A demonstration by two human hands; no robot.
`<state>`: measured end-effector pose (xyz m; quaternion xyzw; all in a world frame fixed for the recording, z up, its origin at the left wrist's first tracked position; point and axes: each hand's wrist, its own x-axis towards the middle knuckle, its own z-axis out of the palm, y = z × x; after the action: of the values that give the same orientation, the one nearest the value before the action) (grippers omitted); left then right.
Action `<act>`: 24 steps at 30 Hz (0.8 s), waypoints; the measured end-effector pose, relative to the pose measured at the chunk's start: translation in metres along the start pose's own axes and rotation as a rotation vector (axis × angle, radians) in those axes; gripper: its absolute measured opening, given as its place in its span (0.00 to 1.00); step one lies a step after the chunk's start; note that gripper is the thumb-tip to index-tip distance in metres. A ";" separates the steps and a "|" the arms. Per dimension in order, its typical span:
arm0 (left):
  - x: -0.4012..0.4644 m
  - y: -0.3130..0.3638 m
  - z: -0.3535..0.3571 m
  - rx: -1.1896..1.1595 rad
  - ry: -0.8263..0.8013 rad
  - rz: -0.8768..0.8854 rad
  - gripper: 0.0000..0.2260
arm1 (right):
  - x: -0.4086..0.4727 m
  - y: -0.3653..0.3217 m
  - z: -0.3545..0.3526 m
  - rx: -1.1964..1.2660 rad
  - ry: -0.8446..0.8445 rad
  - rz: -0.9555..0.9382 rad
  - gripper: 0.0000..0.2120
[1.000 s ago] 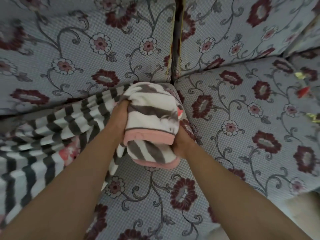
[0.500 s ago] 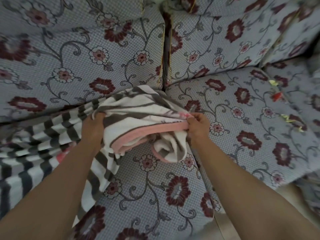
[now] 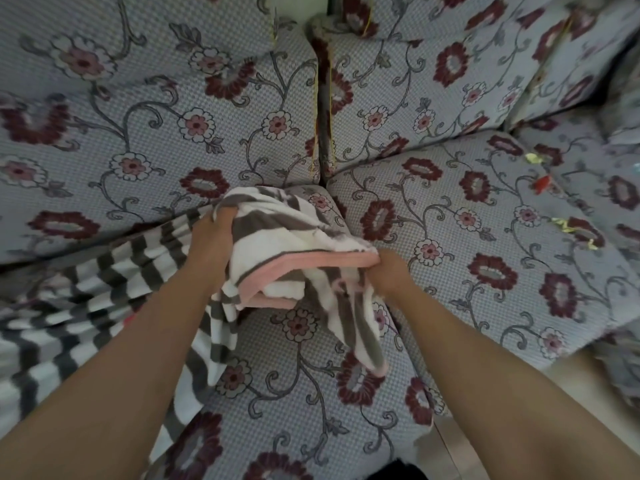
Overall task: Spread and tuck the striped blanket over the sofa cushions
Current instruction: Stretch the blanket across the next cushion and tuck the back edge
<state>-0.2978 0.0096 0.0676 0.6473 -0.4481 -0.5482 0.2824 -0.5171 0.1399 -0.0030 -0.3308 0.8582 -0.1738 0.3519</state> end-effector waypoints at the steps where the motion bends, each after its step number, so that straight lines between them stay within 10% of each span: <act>1: -0.002 0.003 0.007 0.008 -0.015 -0.007 0.21 | 0.008 0.001 -0.003 0.249 0.016 0.104 0.08; 5: -0.010 0.013 0.063 -0.026 -0.156 -0.074 0.15 | 0.043 -0.008 -0.044 1.091 0.052 0.294 0.15; 9: -0.020 0.029 0.138 -0.053 -0.229 -0.164 0.13 | 0.087 -0.018 -0.117 1.356 0.170 0.187 0.15; 17: -0.023 0.035 0.291 -0.098 -0.393 -0.154 0.13 | 0.164 0.015 -0.210 1.119 0.136 -0.045 0.13; 24: -0.015 -0.044 0.330 0.060 -0.392 -0.328 0.17 | 0.173 0.138 -0.152 0.786 -0.077 0.226 0.23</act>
<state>-0.6034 0.0835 -0.0421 0.6008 -0.3995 -0.6880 0.0780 -0.7800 0.1301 -0.0559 -0.0810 0.7438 -0.4360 0.5000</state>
